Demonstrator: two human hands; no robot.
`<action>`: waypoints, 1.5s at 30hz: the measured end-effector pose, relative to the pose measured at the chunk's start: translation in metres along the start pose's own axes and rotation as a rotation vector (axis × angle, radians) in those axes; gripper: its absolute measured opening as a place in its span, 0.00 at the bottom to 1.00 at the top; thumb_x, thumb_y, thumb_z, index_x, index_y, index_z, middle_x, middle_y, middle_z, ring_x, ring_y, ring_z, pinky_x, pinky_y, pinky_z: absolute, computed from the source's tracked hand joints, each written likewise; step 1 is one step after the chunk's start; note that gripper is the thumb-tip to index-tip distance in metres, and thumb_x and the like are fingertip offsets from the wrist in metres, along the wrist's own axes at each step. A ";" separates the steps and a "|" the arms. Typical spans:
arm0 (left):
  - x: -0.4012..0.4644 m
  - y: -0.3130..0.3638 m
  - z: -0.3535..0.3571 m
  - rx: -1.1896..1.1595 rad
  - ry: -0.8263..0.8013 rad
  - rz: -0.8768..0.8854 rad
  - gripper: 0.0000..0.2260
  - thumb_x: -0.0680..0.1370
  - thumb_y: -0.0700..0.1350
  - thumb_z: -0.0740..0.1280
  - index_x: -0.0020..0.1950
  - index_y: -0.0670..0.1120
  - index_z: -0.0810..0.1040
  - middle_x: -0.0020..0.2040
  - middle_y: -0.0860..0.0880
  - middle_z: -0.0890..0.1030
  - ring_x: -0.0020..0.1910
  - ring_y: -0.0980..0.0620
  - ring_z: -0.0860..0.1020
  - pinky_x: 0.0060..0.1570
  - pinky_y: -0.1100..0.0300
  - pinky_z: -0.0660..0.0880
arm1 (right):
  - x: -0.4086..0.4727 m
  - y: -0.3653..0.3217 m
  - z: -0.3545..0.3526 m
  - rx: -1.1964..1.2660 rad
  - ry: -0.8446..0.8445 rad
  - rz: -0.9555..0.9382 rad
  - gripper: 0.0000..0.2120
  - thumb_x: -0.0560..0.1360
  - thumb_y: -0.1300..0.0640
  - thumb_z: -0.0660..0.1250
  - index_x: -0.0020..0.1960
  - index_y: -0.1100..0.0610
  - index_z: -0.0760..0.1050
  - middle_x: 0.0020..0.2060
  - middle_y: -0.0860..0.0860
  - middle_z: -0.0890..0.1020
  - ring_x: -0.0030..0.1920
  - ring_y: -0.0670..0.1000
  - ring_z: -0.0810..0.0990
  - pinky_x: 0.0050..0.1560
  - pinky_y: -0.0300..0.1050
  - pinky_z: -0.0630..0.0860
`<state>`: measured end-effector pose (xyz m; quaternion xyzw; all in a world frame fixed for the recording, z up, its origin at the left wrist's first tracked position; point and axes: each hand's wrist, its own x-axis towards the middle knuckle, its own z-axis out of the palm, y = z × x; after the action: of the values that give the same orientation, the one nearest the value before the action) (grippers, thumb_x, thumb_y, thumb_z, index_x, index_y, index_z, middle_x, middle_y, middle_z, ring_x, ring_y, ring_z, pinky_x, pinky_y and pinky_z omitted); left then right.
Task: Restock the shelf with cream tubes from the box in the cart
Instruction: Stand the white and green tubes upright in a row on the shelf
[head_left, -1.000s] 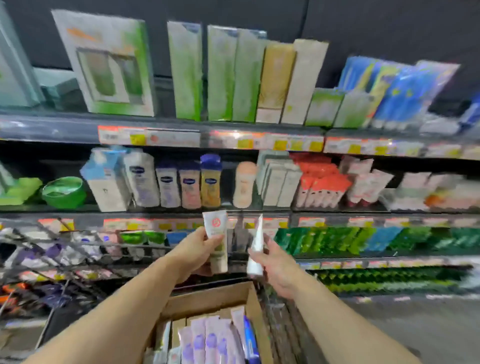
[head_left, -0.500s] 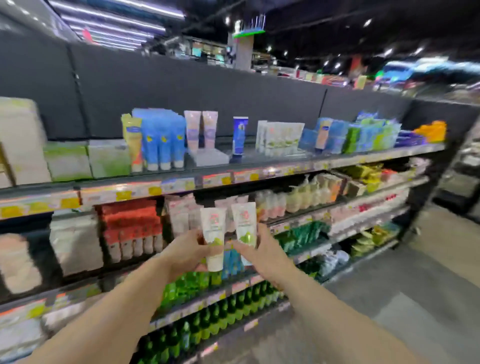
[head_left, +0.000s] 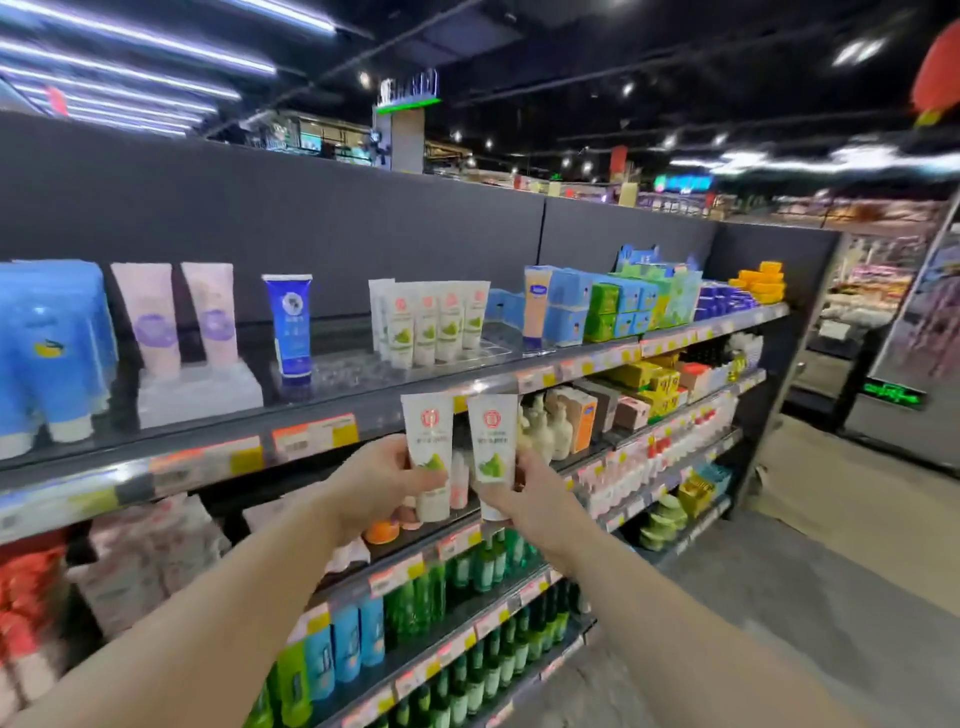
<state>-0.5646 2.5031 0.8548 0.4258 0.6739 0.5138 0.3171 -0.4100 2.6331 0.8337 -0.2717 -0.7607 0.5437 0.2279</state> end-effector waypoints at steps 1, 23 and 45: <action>0.019 0.003 -0.003 -0.014 0.003 0.019 0.08 0.78 0.40 0.68 0.57 0.44 0.78 0.48 0.42 0.85 0.40 0.45 0.83 0.37 0.52 0.79 | 0.020 0.003 -0.007 0.002 0.013 -0.002 0.20 0.72 0.48 0.73 0.61 0.45 0.71 0.56 0.44 0.80 0.55 0.50 0.79 0.56 0.54 0.79; 0.244 0.065 -0.002 0.119 0.491 -0.014 0.09 0.77 0.42 0.70 0.56 0.51 0.80 0.51 0.51 0.85 0.51 0.49 0.83 0.50 0.50 0.81 | 0.326 -0.013 -0.118 0.032 -0.354 -0.281 0.15 0.73 0.55 0.73 0.57 0.46 0.74 0.50 0.45 0.84 0.50 0.45 0.83 0.52 0.47 0.81; 0.218 0.062 0.008 0.129 0.806 -0.076 0.13 0.76 0.41 0.70 0.53 0.60 0.77 0.51 0.60 0.83 0.52 0.61 0.81 0.50 0.62 0.77 | 0.372 -0.031 -0.093 -0.146 -0.410 -0.376 0.14 0.74 0.54 0.72 0.57 0.47 0.73 0.52 0.42 0.81 0.52 0.46 0.80 0.50 0.45 0.78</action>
<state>-0.6378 2.7094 0.9149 0.1843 0.7903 0.5840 0.0190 -0.6345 2.9362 0.9107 -0.0260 -0.8651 0.4791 0.1461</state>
